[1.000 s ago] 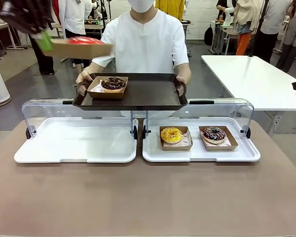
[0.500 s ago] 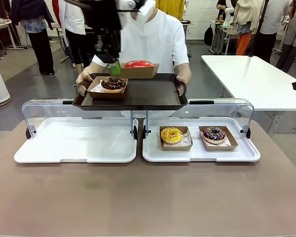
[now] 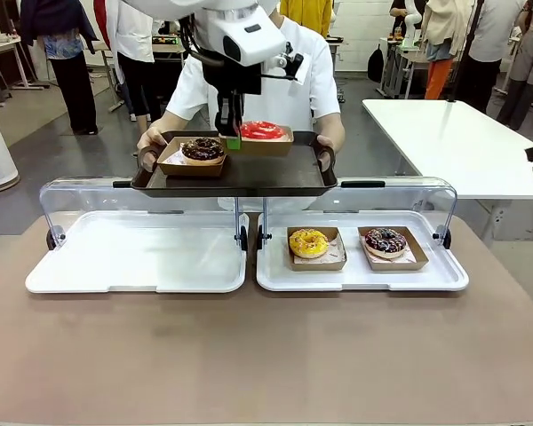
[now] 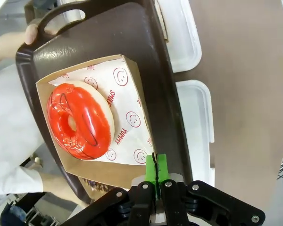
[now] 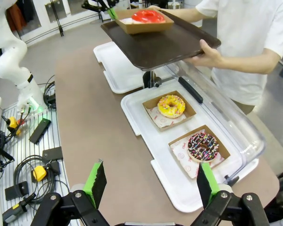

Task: Provide the desired donut to the person.
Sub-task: Place the picked Paper togo box onto the Handle tray extended by the person.

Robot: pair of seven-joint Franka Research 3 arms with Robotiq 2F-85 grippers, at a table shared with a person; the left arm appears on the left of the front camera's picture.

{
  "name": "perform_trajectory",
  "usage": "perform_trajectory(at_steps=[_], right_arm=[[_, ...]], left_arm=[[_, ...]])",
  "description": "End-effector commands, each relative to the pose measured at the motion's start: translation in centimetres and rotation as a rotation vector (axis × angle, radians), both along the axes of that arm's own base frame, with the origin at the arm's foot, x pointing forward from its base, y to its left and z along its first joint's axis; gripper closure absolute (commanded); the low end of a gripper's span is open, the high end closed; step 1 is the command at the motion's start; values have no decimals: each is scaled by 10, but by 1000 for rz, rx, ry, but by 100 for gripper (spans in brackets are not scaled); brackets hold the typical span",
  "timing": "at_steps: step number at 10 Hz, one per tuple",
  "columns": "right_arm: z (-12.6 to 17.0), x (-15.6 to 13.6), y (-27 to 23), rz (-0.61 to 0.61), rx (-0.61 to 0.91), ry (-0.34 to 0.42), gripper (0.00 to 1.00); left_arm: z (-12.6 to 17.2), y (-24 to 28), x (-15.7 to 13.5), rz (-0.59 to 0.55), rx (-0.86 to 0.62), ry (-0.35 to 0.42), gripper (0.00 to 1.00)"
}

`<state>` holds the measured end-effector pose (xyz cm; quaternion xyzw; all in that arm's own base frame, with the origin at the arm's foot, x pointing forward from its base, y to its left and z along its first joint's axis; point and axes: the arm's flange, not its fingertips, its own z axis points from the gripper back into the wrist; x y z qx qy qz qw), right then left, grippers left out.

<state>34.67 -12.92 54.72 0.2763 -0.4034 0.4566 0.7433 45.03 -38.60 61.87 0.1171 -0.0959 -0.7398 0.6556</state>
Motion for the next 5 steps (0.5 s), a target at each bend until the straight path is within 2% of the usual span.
perform_trajectory(at_steps=[1, 5], right_arm=[[-1, 2, 1, 6, 20, -16, 0], [-1, 2, 1, 6, 20, -16, 0]], left_arm=[[5, -15, 27, 14, -17, 26, 99], [-22, -28, 64, 8, -12, 64, 99]])
